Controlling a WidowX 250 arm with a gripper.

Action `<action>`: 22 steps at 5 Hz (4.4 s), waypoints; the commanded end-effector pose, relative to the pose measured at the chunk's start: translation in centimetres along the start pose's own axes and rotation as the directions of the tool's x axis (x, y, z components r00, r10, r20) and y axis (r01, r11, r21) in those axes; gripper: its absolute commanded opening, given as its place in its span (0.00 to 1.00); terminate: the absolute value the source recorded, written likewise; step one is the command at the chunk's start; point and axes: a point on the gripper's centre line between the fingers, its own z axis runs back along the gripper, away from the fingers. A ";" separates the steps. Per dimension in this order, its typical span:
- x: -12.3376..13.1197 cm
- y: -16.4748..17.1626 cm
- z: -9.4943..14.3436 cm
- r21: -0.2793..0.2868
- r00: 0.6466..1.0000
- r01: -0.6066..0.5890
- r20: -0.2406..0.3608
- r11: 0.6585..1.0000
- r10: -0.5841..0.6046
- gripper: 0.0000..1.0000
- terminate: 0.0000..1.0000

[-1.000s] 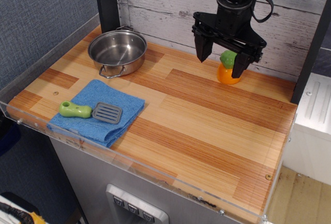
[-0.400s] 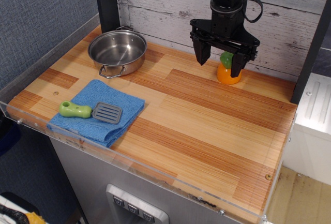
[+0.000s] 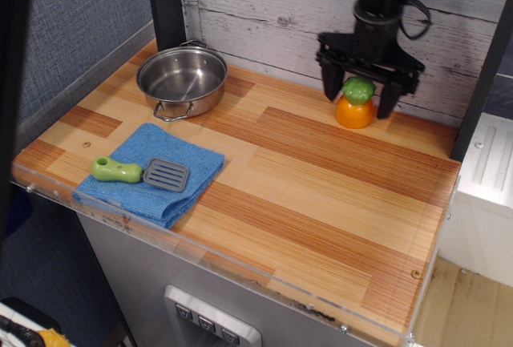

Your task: Put the salt shaker towards the bottom right of the table.

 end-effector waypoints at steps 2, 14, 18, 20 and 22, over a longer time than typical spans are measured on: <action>0.7 0.4 1.8 0.015 0.999 0.001 0.054 1.000 -0.002 0.00 0.00; -14.4 1.0 5.2 -0.088 0.939 0.343 0.067 0.935 -0.338 0.00 0.00; -17.4 -0.3 4.0 -0.127 0.951 0.309 0.023 0.942 -0.309 0.00 0.00; -17.4 0.1 4.4 -0.144 0.955 0.296 0.026 0.944 -0.295 1.00 0.00; -16.9 0.2 5.0 -0.146 0.955 0.298 0.053 0.943 -0.293 1.00 0.00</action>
